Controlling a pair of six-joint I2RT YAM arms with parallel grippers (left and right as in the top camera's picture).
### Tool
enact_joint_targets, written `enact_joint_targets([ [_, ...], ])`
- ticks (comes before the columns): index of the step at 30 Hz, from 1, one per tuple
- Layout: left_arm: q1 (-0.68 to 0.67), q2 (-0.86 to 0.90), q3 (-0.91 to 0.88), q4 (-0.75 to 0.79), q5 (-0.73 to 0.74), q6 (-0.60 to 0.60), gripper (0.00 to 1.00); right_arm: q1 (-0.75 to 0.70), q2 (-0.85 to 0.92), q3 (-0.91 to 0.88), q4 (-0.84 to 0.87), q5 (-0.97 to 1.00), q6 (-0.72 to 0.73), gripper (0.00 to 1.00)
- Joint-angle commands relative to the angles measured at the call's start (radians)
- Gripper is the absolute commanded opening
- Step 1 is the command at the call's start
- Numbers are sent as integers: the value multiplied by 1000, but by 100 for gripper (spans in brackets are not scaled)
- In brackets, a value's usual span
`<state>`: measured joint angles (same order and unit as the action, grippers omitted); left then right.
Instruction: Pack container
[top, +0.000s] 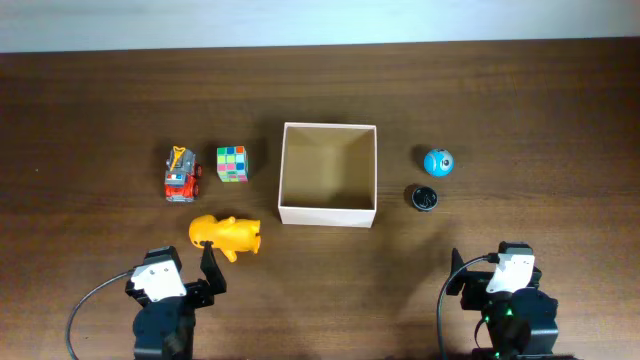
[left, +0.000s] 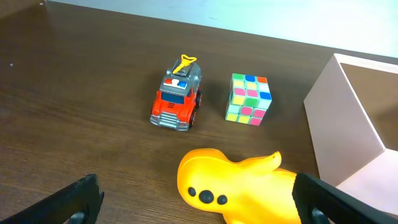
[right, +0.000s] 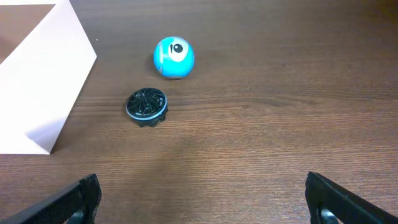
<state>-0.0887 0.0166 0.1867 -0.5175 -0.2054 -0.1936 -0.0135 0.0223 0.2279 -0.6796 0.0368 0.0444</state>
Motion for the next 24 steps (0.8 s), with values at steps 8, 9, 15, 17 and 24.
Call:
enact_joint_targets([
  [8, -2, -10, -10, 10, 1, 16, 99, -8, -10, 0, 6, -2, -3, 99],
  [9, -2, -10, -9, 11, 1, 16, 99, -8, -10, 0, 12, -5, -3, 99],
  [15, -2, 6, 46, 16, 3, 17, 99, -8, -9, 23, 40, -62, 6, 99],
  [17, -2, 35, 81, 16, 3, 17, 99, -8, 1, 51, 40, -62, 41, 99],
  [24, -2, 261, 270, 16, -29, 16, 99, -8, 227, 259, 2, -63, 68, 99],
])
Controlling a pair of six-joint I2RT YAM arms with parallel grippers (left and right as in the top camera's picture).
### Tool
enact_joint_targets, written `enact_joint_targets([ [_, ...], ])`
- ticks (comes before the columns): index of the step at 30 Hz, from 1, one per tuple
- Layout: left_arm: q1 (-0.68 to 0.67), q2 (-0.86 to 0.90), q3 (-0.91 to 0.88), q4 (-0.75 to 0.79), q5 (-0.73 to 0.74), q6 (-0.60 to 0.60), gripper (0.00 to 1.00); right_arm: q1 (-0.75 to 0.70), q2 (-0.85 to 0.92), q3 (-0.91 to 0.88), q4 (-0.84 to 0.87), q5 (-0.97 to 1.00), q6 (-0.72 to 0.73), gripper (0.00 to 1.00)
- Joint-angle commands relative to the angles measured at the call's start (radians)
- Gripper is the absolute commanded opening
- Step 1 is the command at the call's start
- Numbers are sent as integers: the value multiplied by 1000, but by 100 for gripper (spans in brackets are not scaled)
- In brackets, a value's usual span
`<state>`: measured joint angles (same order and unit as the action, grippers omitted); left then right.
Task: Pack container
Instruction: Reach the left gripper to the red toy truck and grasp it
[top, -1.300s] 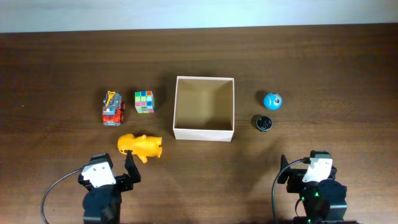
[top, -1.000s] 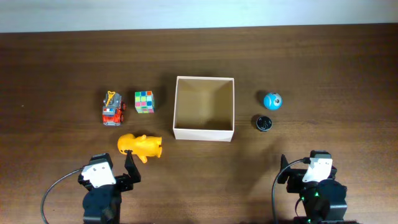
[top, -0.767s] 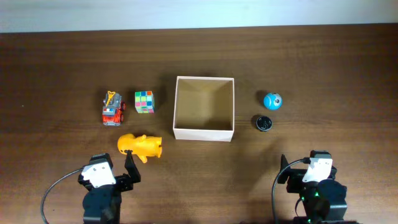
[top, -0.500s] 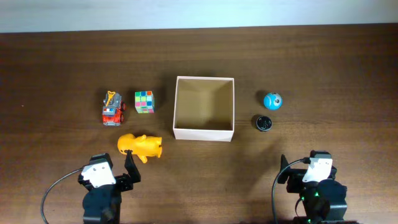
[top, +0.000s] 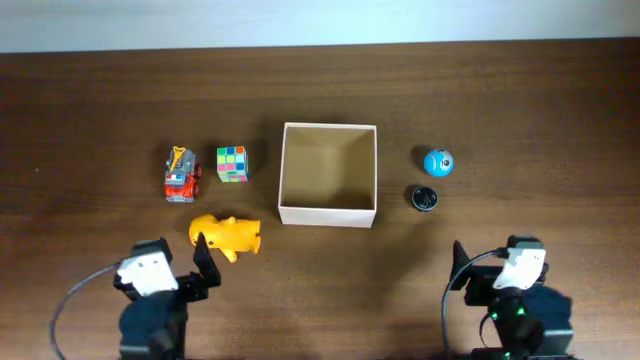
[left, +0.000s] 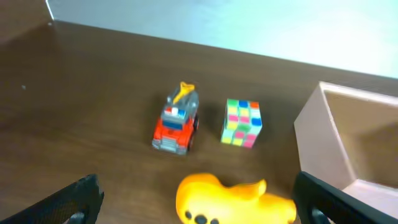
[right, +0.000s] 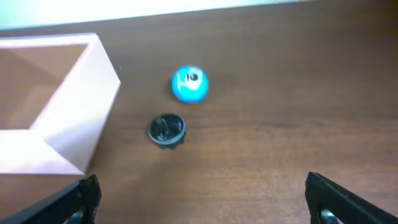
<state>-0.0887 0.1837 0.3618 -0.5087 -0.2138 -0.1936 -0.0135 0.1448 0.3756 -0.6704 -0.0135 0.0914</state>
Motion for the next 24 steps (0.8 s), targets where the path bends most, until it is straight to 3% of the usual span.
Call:
enact_joint_targets([
  [1, -2, 145, 134, 7, -24, 16, 99, -8, 167, 163, -24, -12, 21, 99],
  [9, -2, 637, 508, -98, -31, 38, 99, -8, 765, 686, -275, -1, 16, 99],
  [15, 39, 1088, 896, -346, 187, 191, 99, -8, 1200, 1107, -526, -39, 14, 99],
  [18, 44, 1284, 1056, -436, 194, 191, 99, -8, 1363, 1191, -593, -80, 27, 99],
  [24, 51, 1409, 1089, -468, 208, 187, 99, -8, 1453, 1180, -599, -92, 68, 99],
])
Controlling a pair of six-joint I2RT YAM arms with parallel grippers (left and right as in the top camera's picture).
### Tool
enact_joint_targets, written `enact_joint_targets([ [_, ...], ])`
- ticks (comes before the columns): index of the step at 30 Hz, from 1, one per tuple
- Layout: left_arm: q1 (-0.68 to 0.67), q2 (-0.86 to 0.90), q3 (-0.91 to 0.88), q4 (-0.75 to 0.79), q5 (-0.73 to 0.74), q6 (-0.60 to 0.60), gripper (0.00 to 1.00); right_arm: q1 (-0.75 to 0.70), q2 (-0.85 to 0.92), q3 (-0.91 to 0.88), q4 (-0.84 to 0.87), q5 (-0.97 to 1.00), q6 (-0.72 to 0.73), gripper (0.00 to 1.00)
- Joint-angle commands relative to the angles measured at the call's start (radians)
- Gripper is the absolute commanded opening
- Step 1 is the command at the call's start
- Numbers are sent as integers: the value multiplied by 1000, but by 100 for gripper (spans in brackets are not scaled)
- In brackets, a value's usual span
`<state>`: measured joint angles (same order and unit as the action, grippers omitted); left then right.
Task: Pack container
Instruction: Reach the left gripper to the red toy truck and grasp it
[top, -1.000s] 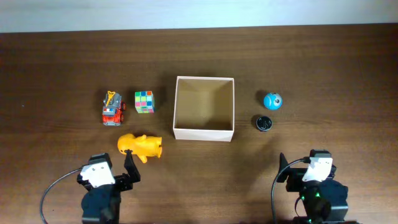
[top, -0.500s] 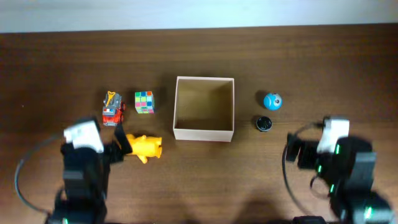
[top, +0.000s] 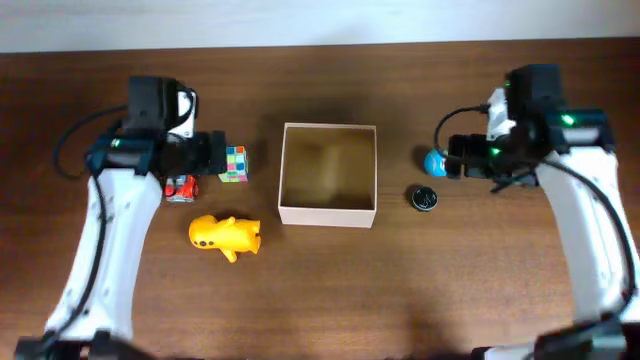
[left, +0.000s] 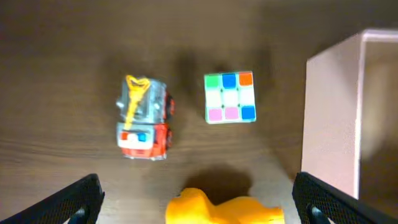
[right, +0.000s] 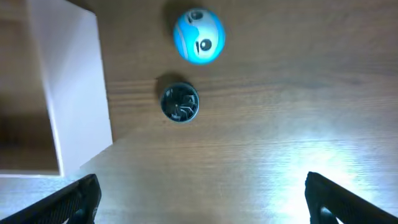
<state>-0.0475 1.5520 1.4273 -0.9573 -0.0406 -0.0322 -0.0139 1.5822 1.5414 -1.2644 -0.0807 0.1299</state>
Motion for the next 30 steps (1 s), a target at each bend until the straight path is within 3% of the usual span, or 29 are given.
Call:
enact_joint_targets([
  [1, 11, 53, 24, -25, 38, 26, 99, -8, 18, 14, -4, -24, 37, 99],
  [8, 32, 99, 24, -40, -181, 27, 99, -8, 18, 14, -3, -24, 43, 99],
  [13, 111, 181, 24, -19, -58, 110, 99, -8, 18, 14, -5, -17, 43, 99],
  [17, 157, 264, 24, -2, -52, 117, 99, -8, 18, 14, -5, -16, 39, 99],
  [23, 160, 370, 24, 34, 16, 207, 99, -8, 18, 14, -8, -13, 39, 99],
  [30, 157, 465, 24, 71, 15, 206, 99, -8, 18, 14, -10, -12, 24, 99],
])
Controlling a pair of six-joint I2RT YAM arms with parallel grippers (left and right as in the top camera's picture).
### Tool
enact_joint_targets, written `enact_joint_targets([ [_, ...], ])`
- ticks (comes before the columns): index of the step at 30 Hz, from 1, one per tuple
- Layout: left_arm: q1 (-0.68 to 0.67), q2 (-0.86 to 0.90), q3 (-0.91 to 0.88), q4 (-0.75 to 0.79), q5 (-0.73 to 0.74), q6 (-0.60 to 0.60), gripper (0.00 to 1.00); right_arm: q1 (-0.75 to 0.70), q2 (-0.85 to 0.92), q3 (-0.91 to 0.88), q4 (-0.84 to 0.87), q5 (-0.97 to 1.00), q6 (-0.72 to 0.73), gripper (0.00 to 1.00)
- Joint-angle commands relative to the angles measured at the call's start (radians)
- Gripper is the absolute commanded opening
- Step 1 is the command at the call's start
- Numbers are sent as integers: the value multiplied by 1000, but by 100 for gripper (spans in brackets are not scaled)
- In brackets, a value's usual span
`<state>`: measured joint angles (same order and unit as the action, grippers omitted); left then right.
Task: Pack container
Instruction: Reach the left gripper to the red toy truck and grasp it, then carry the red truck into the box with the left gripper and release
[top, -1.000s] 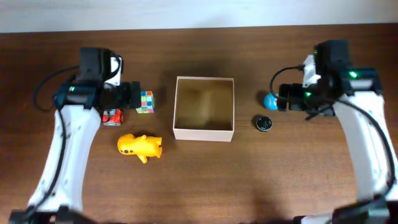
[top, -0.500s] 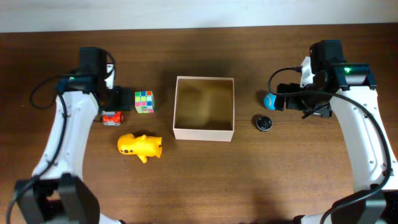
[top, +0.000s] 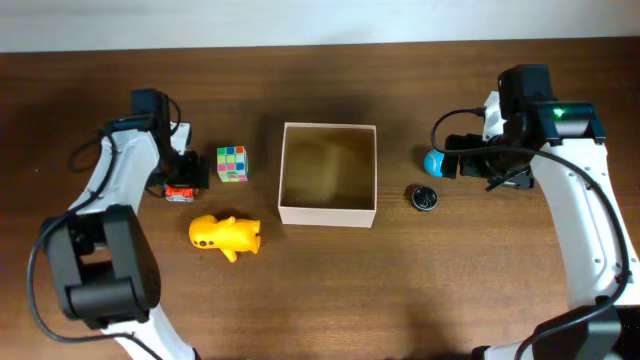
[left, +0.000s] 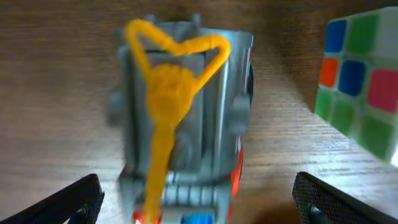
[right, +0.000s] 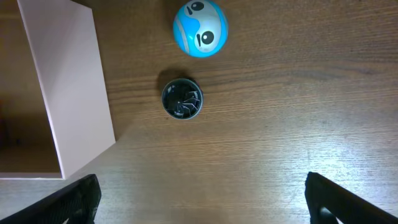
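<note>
A white open-topped box (top: 328, 213) stands mid-table with nothing showing inside. Left of it are a red and grey toy truck (top: 181, 189), a colour cube (top: 232, 164) and a yellow duck toy (top: 226, 235). My left gripper (left: 199, 205) is open and low over the truck (left: 180, 112), one finger on each side of it; the cube (left: 360, 81) is at the right edge. My right gripper (right: 202, 202) is open, high above the wood. A blue ball (right: 200, 20) and a black disc (right: 181, 98) lie beyond it, right of the box (right: 62, 93).
The ball (top: 433, 162) and the disc (top: 426, 198) lie close together, a short way off the box's right wall. The cube sits just right of the truck, near my left fingers. A pale wall runs along the table's far edge.
My left gripper has come down from high above the truck and cube to just over the truck, which now fills its view. The right gripper has hardly shifted. No object moved.
Both arms sat folded at the table's near edge with open grippers, then a little higher. Then they were out over the table, left above the truck and cube, right above the ball and disc. Now the left is low at the truck.
</note>
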<state>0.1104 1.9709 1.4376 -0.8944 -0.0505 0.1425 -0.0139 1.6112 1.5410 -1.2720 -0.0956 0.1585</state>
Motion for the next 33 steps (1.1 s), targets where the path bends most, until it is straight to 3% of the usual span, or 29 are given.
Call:
enact_joint_targets([
  [1, -1, 60, 14, 10, 25, 31, 99, -8, -11, 14, -3, 3, -5, 99],
  [3, -1, 80, 14, 13, 23, 31, 99, -8, -11, 14, -3, 11, -4, 99],
  [6, -1, 98, 14, 22, 21, 31, 89, -8, -11, 14, -3, 35, -4, 99],
  [8, -1, 100, 14, 27, 14, 31, 75, -8, -11, 14, -3, 40, -4, 99],
  [17, -1, 96, 51, -17, -13, 27, 44, -8, -11, 14, -3, 40, -4, 99],
  [24, -11, 67, 284, -227, 16, 27, 40, -8, -11, 14, -3, 40, -4, 99],
  [28, -51, 44, 476, -374, 139, 23, 36, -8, -11, 14, -3, 40, -4, 99],
  [33, -157, -5, 622, -479, 225, -108, 35, -8, -11, 14, -4, 40, -4, 99],
])
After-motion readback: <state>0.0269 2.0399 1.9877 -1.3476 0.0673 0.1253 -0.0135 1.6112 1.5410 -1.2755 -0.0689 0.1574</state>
